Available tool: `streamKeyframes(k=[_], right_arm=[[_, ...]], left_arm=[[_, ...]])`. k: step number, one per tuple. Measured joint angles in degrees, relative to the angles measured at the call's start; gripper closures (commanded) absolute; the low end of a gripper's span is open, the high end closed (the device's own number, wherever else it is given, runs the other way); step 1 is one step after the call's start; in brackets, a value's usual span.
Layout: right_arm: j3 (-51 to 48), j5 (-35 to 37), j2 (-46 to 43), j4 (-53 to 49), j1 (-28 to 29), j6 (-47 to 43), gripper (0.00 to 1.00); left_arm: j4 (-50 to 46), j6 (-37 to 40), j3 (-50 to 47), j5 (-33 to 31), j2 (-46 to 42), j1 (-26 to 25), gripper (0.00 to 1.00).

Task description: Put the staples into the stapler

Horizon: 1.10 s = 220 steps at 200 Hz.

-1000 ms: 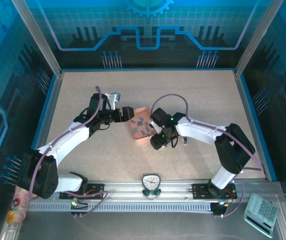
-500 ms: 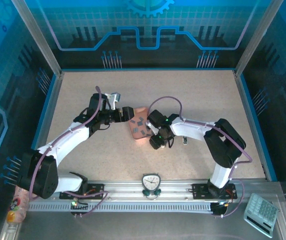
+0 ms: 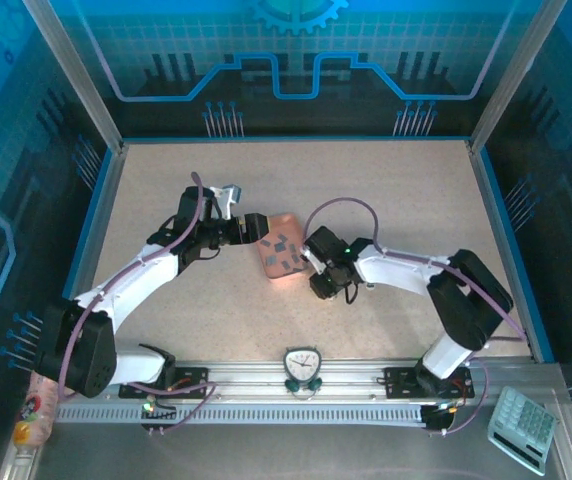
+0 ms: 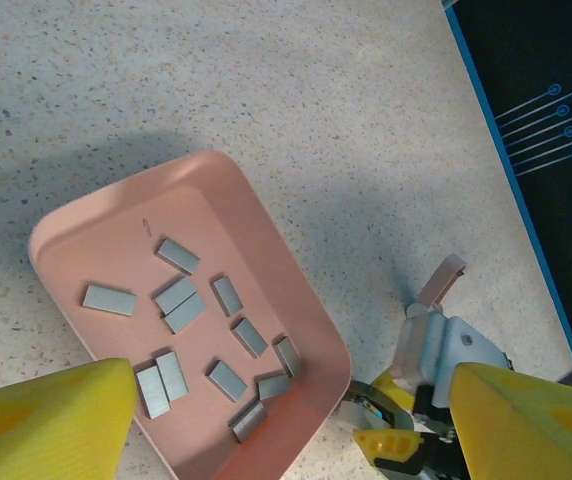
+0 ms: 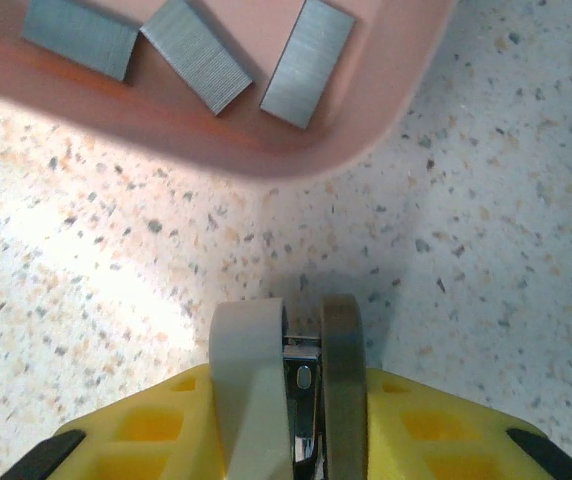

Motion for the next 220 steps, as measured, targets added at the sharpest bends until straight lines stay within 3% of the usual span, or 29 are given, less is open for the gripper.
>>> streamKeyframes(k=[49, 105, 150, 170, 220], right_arm=[[-9.5, -0.2, -17.2, 8.9, 0.0, -3.8, 0.70], [-23.5, -5.6, -35.9, 32.9, 0.0, -18.9, 0.73], [-27.8, -10.2, -38.4, 45.2, -0.1, -28.5, 0.73], [-27.8, -10.9, -38.4, 48.5, -0.1, -29.8, 0.73], [-27.8, -11.0, -37.1, 52.2, -0.1, -30.7, 0.74]], left_arm=[[4.5, -0.2, -2.0, 6.4, -0.8, 0.0, 0.20], [7.8, 0.9, -2.8, 13.4, -4.2, -4.4, 0.21], [7.5, 6.9, -2.8, 17.1, -4.9, -10.2, 0.25], [7.2, 9.0, -2.8, 17.1, -4.8, -11.6, 0.30], [7.3, 10.3, -2.8, 17.1, -4.8, -13.6, 0.32]])
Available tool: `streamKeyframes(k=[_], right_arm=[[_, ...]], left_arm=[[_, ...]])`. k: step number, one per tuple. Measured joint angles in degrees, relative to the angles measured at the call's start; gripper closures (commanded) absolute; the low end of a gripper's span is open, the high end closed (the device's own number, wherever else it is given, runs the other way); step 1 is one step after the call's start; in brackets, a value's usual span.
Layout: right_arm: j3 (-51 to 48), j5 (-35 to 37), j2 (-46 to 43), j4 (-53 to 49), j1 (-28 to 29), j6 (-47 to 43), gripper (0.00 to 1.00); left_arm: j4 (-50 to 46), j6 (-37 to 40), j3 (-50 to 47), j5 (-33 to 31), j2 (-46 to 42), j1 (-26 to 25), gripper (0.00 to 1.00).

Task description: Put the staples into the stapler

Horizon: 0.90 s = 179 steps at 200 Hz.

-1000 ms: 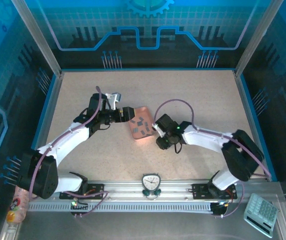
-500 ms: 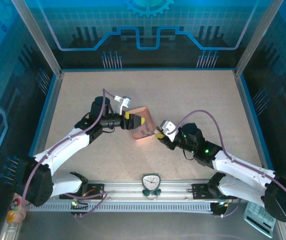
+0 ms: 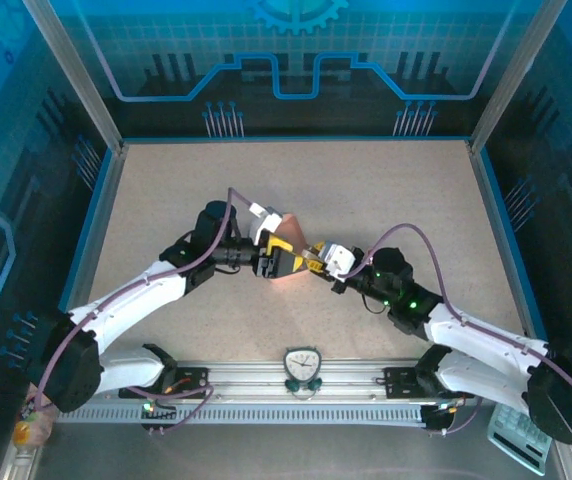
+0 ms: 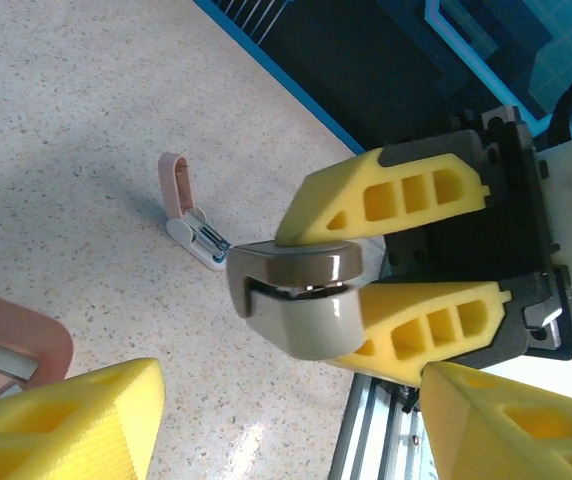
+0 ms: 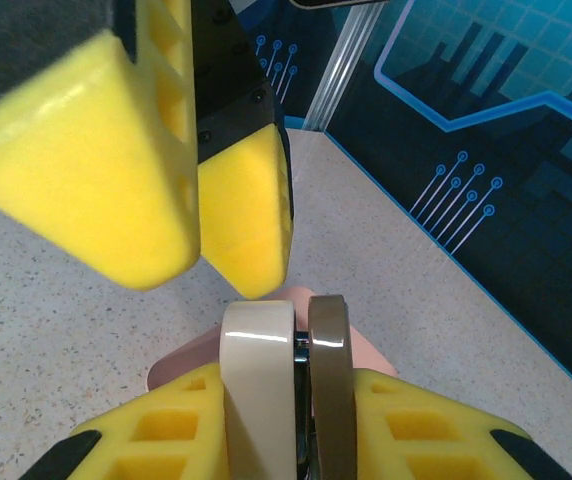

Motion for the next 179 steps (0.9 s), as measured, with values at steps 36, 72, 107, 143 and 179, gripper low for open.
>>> streamKeyframes(k=[36, 72, 107, 143, 179], right_arm=[[0.0, 0.4, 1.7, 0.3, 0.0, -0.3, 0.74], [0.0, 1.0, 2.9, 0.3, 0.2, -0.4, 0.74], [0.1, 1.9, 3.7, 0.8, 1.0, -0.6, 0.74], [1.1, 2.1, 5.0, 1.2, 2.0, -0.8, 0.74], [1.8, 2.6, 6.3, 2.0, 2.5, -1.0, 0.74]], left_arm=[[1.0, -0.3, 0.0, -1.3, 0.0, -1.4, 0.38], [1.2, -1.4, 0.1, -3.5, 1.0, -1.7, 0.47], [1.1, -1.3, 0.2, -5.1, 1.7, -1.9, 0.48], [0.9, -1.3, 1.0, -5.8, 2.4, -2.2, 0.54], [0.6, -1.3, 1.3, -6.4, 2.9, -2.3, 0.61]])
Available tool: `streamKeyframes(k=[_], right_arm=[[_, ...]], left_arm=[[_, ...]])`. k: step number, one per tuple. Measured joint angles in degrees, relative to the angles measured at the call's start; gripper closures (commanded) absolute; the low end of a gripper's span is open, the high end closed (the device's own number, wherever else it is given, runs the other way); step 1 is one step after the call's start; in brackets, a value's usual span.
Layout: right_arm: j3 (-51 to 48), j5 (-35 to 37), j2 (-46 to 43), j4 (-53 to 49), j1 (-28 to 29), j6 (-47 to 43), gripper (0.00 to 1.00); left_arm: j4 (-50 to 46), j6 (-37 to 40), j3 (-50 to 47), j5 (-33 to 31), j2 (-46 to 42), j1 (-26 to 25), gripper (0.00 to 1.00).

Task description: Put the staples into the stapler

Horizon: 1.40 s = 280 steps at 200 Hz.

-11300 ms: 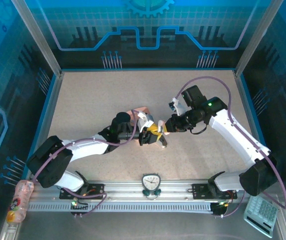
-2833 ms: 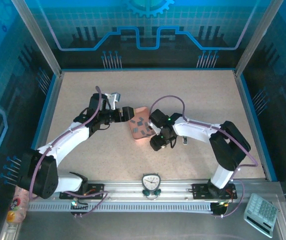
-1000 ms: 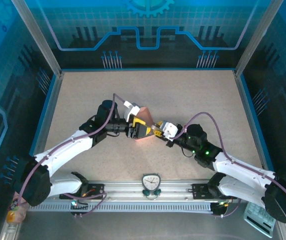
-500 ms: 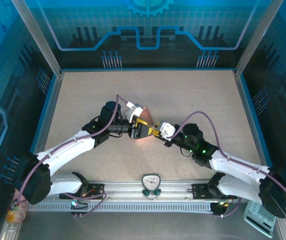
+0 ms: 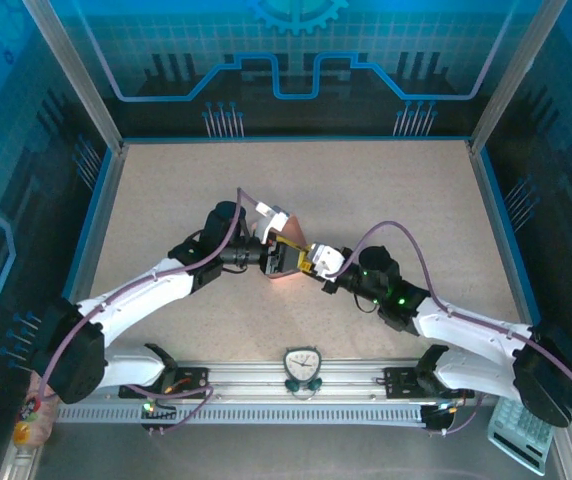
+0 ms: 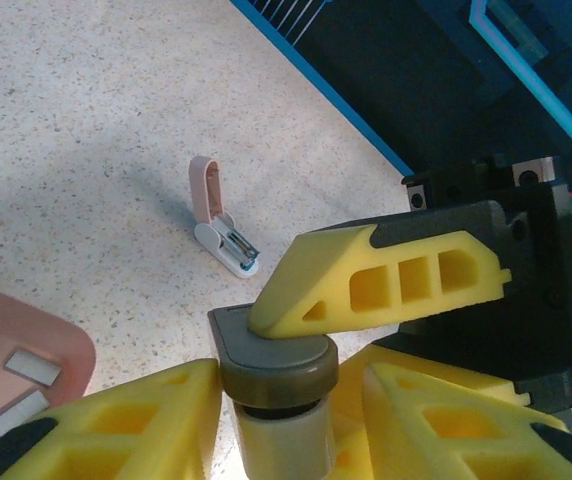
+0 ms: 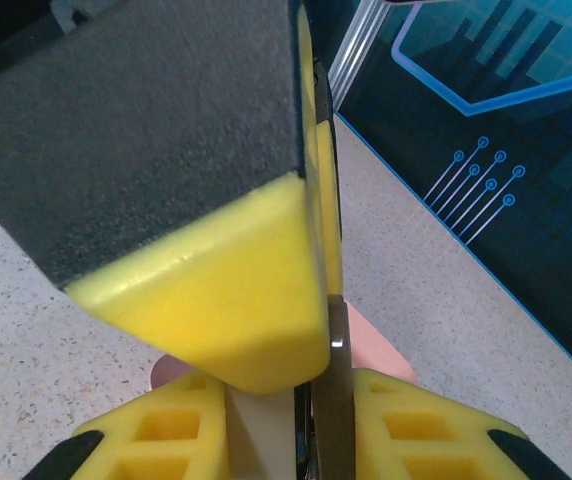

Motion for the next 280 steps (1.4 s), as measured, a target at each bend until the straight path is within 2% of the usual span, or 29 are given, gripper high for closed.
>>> streamKeyframes(k=[27, 63, 75, 86, 107, 131, 180, 231, 280], right_arm=[[0.5, 0.9, 0.5, 0.2, 0.3, 0.0, 0.74], [0.5, 2.1, 0.9, 0.3, 0.5, 0.0, 0.74], [0.5, 2.3, 0.9, 0.3, 0.5, 0.2, 0.70], [0.5, 2.4, 0.9, 0.2, 0.6, 0.5, 0.63], [1.0, 3.0, 0.4, -2.1, 0.6, 2.3, 0.46], [1.8, 1.8, -2.8, -6.8, -0.8, 5.7, 0.36], [3.0, -7.6, -8.2, -12.6, -8.7, 15.9, 0.35], [5.1, -16.2, -5.2, -12.9, -8.8, 24.3, 0.35], [7.1, -19.0, -0.5, -11.3, -7.6, 26.7, 0.35]], left_arm=[[-0.7, 0.2, 0.0, -0.8, 0.3, 0.0, 0.66], [-0.9, 0.6, 0.0, -1.6, 0.3, -0.1, 0.83], [-1.0, 0.9, 0.1, -1.8, 0.3, -0.1, 0.87], [-1.2, 1.3, 0.1, -1.8, 0.3, -0.2, 0.91], [-2.4, 3.3, 0.3, -1.9, 0.2, -0.3, 0.93], [-4.1, 7.1, 0.3, -1.8, -0.6, 0.5, 0.94], [-7.0, 17.1, 0.3, -1.7, -5.2, 2.5, 0.94], [-11.6, 28.4, 0.3, -1.6, -7.8, 2.5, 0.94], [-12.8, 32.2, 0.3, -1.6, -7.8, 2.5, 0.93]])
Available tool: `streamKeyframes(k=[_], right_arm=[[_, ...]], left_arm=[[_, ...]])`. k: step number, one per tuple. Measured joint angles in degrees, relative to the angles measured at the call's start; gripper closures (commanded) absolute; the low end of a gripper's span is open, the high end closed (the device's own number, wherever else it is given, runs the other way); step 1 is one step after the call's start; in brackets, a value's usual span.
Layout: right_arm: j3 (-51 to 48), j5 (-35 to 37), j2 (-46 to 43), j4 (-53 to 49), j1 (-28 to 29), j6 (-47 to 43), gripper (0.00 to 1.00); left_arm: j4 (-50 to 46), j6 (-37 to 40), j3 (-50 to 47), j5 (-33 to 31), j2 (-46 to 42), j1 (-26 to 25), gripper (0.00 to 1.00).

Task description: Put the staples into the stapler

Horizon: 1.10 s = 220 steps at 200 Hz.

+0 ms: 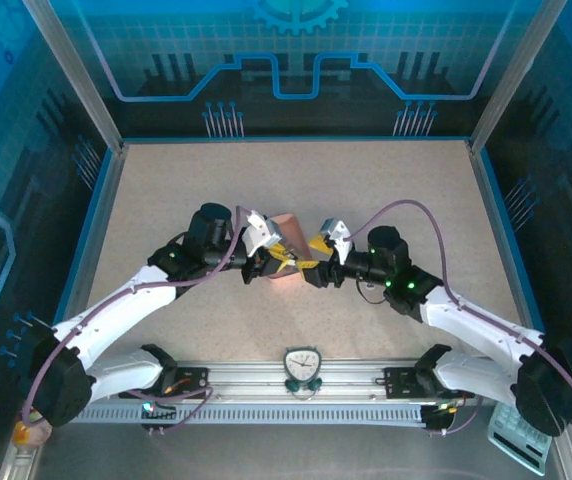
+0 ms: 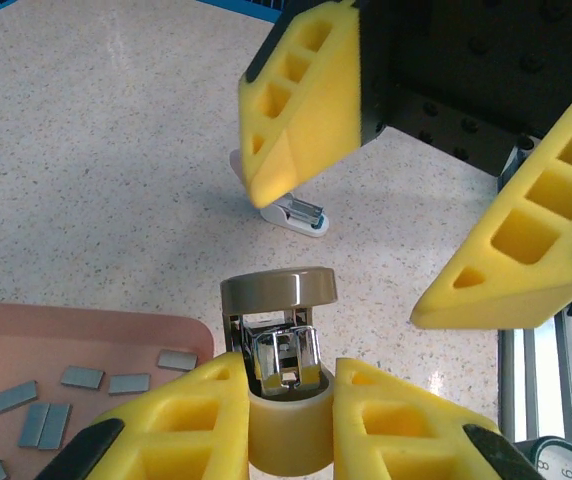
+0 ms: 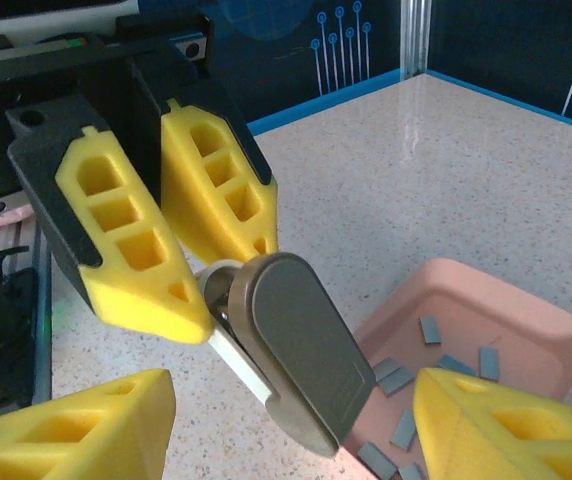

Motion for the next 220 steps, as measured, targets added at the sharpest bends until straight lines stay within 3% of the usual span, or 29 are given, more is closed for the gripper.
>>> streamKeyframes(k=[55, 102, 220], right_arm=[[2.3, -0.5, 4.8, 2.3, 0.4, 1.6, 0.36], [2.9, 4.4, 5.2, 2.2, 0.3, 4.2, 0.43], [-0.2, 13.2, 2.7, -7.2, -4.8, 11.3, 0.44]], left_arm=[[-0.2, 1.9, 0.0, 0.0, 0.0, -0.1, 0.93], [-0.9, 2.8, 0.0, -0.8, 0.0, -0.2, 0.94], [-1.0, 3.8, -0.5, -2.1, -1.7, -0.6, 0.94]])
